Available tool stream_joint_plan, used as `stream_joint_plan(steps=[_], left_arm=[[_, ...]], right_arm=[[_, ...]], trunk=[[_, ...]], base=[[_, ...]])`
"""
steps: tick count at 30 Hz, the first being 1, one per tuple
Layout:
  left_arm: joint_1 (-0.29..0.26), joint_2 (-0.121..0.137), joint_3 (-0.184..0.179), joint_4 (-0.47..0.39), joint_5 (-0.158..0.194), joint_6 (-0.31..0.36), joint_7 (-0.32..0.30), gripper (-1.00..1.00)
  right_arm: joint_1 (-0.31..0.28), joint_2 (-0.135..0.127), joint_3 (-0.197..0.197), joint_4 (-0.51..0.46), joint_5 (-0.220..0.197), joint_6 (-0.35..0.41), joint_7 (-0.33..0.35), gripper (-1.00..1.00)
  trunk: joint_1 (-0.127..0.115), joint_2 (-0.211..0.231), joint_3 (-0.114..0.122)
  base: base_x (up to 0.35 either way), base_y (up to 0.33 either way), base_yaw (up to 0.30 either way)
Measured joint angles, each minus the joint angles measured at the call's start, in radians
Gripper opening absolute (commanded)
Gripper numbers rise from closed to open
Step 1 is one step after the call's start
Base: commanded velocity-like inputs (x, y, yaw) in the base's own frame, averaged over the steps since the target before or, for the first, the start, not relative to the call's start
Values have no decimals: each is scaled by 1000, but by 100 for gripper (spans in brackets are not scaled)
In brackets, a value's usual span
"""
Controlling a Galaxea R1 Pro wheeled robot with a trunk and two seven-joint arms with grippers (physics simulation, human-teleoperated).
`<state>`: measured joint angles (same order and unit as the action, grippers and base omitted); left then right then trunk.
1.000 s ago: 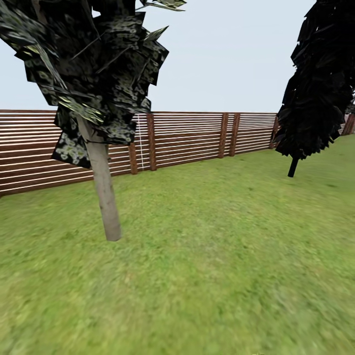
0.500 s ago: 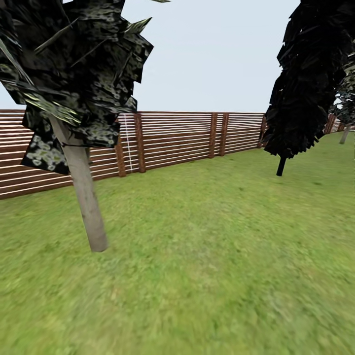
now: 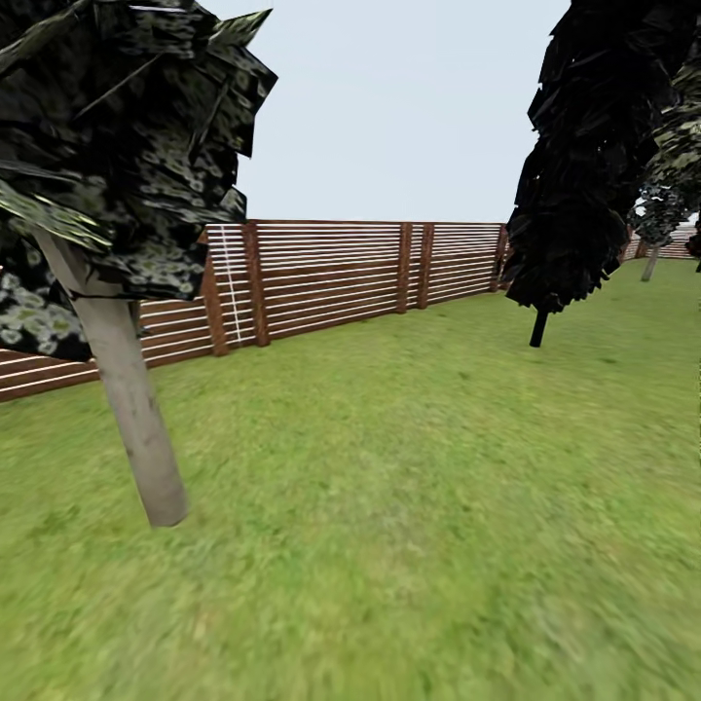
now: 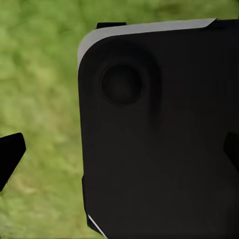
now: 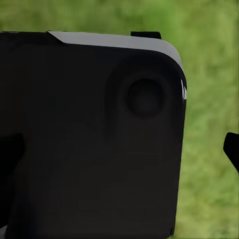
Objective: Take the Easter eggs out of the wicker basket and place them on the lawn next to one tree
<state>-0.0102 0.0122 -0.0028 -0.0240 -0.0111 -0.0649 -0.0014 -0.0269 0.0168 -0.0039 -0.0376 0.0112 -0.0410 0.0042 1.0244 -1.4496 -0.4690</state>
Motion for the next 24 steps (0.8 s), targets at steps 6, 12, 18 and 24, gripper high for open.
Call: stream_joint_plan(steps=[6, 12, 18, 24], left_arm=[[0, 0, 0, 0, 0, -1, 0, 100], [0, 0, 0, 0, 0, -1, 0, 100], [0, 0, 0, 0, 0, -1, 0, 100], [0, 0, 0, 0, 0, -3, 0, 100]], right_arm=[[0, 0, 0, 0, 0, 0, 0, 100], [0, 0, 0, 1, 0, 0, 0, 100], [0, 0, 0, 1, 0, 0, 0, 100], [0, 0, 0, 1, 0, 0, 0, 100]], trunk=[[0, 0, 0], [0, 0, -1], [0, 0, -3], [0, 0, -5]], base=[[336, 123, -83], [336, 136, -224], [336, 143, -263], [336, 144, -271]])
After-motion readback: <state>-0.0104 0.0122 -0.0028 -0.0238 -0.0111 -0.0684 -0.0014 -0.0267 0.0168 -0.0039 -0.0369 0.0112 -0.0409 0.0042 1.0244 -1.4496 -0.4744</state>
